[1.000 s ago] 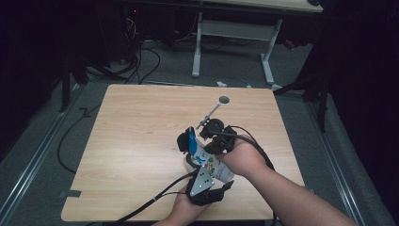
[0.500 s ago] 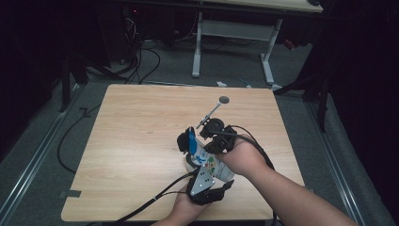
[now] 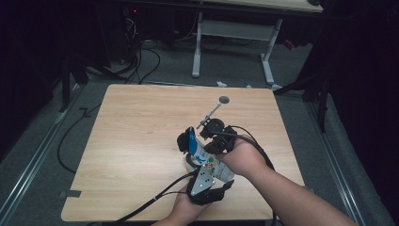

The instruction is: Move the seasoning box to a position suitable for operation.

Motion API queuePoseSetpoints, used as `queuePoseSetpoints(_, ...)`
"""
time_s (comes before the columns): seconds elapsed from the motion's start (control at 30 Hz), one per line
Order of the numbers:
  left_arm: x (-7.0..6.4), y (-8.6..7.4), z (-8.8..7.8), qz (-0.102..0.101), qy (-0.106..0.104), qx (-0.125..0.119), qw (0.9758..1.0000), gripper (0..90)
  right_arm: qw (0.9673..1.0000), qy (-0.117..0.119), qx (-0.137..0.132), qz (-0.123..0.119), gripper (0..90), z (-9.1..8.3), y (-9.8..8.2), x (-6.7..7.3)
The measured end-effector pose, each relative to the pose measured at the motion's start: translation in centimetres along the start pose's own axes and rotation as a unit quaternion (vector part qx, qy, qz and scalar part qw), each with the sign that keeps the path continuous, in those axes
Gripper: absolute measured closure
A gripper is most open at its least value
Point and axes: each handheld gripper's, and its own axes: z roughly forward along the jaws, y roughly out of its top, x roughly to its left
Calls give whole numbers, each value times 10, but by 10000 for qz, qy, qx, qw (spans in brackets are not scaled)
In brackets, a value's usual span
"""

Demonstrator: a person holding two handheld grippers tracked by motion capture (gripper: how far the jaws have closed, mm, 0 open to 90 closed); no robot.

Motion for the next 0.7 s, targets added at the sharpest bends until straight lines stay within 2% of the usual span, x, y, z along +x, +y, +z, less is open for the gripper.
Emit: queuePoseSetpoints(0.7, 6, -13, -8, -54, -26, 85, 9999, 504, 9999, 147, 40, 80, 900, 3, -9, 0)
